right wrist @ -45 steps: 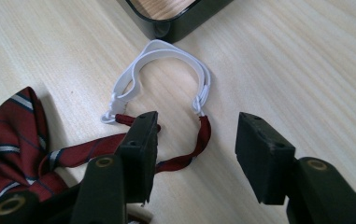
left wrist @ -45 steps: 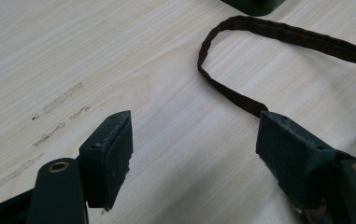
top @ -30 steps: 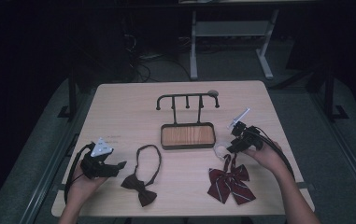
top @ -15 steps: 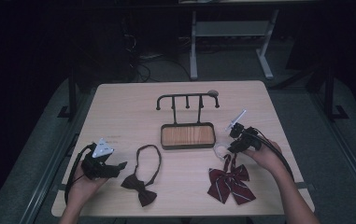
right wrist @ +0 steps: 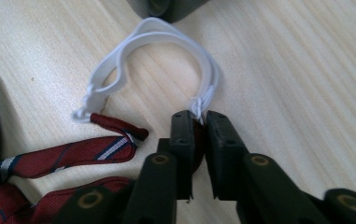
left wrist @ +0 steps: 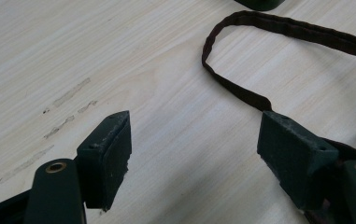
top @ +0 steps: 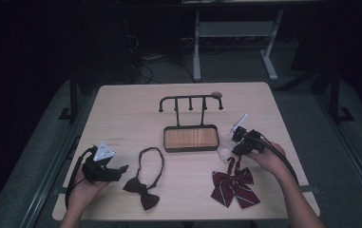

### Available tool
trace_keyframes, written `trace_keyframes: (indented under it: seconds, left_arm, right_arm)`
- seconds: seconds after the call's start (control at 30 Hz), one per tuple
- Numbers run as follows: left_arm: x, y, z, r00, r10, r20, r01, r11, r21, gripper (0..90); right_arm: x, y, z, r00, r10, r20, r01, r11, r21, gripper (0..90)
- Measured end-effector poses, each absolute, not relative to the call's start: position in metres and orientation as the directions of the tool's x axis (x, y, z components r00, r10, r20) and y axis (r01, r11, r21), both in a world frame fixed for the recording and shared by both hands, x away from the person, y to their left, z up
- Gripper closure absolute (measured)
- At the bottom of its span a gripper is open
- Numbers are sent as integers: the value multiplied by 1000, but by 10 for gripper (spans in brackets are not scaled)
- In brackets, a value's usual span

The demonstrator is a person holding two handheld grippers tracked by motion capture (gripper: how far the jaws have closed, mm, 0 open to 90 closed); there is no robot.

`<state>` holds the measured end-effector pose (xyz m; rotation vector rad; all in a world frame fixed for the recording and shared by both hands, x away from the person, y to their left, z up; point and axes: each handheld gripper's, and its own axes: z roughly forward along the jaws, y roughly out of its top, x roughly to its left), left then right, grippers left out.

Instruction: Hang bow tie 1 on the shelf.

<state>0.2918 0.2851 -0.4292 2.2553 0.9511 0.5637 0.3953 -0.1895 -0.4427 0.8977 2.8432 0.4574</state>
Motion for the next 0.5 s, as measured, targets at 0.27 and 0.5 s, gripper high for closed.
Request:
trace_keyframes:
  seconds: [0.27, 0.5]
  left_arm:
    - [292, 284, -428, 647, 750, 137, 482, -542, 689, 257]
    - [292, 284, -429, 649, 749, 131, 487, -542, 685, 256]
  right_arm:
    - [393, -191, -439, -824, 567, 2, 536, 777, 330, 861]
    - [386, -199, -424, -842, 538, 34, 512, 778, 363, 858]
